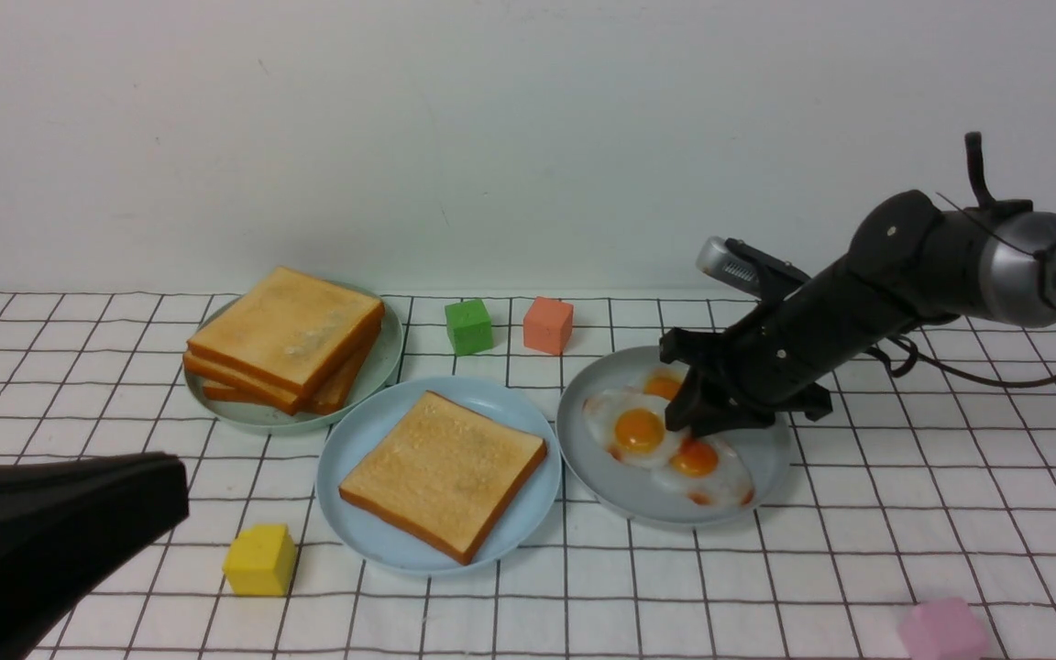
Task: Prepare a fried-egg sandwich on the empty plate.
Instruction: Use the right arm to grab a fried egg, then use the right arm to place the fried egg on the slice of bread in the middle
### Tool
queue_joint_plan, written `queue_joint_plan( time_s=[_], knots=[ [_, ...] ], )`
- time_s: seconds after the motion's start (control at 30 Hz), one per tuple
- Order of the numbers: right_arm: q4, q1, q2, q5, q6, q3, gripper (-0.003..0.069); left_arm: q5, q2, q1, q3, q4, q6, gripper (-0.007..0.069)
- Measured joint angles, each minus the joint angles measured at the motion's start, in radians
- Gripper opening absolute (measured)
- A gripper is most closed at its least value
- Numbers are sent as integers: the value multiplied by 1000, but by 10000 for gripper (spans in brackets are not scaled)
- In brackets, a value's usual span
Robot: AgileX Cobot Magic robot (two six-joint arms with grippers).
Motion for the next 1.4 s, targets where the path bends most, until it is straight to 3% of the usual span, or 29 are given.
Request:
queue_joint_plan(
  time_s=[0.23,0.57,0.77,0.97,1.17,1.3,1.4],
  knots=[
    [1,0,-38,19,-16,0,82,8,0,0,0,0,0,-13],
    [-11,-5,-243,198,-27,1,76,24,0,0,0,86,-16,-13],
    [118,90,-290,219,-85,0,76,24,0,0,0,219,-147,-13],
    [300,212,-132,55,-155,1,76,25,0,0,0,324,-273,-13],
    [513,211,-22,20,-240,1,76,25,0,0,0,346,-285,-13],
    [552,211,14,25,-227,1,78,25,0,0,0,348,-285,-13],
    [550,211,28,32,-190,1,121,25,0,0,0,349,-285,-13]
  ],
)
